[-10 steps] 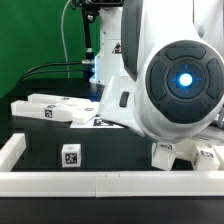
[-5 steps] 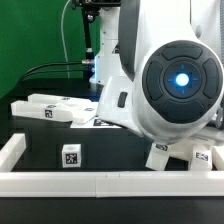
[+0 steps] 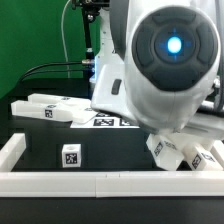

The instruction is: Assemble chair

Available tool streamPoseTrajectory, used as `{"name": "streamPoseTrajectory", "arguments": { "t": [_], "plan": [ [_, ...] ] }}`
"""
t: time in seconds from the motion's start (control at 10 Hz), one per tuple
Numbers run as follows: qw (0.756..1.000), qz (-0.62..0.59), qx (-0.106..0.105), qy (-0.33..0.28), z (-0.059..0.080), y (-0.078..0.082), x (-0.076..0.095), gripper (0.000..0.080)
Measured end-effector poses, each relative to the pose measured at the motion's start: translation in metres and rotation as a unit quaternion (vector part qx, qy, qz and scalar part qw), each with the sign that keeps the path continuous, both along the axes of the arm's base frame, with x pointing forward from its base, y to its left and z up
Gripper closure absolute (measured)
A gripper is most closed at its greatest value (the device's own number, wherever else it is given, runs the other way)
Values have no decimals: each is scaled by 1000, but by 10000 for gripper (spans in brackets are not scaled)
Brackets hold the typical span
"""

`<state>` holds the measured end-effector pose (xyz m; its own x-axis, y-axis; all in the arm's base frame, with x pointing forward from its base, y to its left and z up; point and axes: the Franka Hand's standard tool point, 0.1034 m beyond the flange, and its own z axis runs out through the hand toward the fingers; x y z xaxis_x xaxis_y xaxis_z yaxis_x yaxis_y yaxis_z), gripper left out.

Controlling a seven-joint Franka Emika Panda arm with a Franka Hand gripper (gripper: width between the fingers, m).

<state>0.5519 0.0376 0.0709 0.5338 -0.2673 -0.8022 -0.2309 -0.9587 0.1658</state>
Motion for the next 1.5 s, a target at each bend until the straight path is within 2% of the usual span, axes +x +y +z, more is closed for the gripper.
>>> {"name": "streamPoseTrajectory", "arguments": {
  "t": [0.3, 0.6, 0.7, 0.8, 1.1, 1.2, 1.3, 1.4, 1.5],
  "plan": [
    [1000, -1, 4, -31, 7, -3, 12, 151],
    [998, -13, -4, -54, -23, -10, -1, 151],
    [998, -16, -6, -62, -26, -12, -1, 151],
    [998, -16, -6, -66, -24, -11, 0, 151],
    [998, -13, 0, -57, 7, -14, 12, 151],
    [996, -5, -5, -91, 17, -17, 24, 151],
    [991, 8, -6, -136, 31, -18, 29, 151],
    [986, 14, -7, -168, 45, -21, 17, 151],
    [981, 20, 3, -193, 53, -26, 8, 151]
  ]
}}
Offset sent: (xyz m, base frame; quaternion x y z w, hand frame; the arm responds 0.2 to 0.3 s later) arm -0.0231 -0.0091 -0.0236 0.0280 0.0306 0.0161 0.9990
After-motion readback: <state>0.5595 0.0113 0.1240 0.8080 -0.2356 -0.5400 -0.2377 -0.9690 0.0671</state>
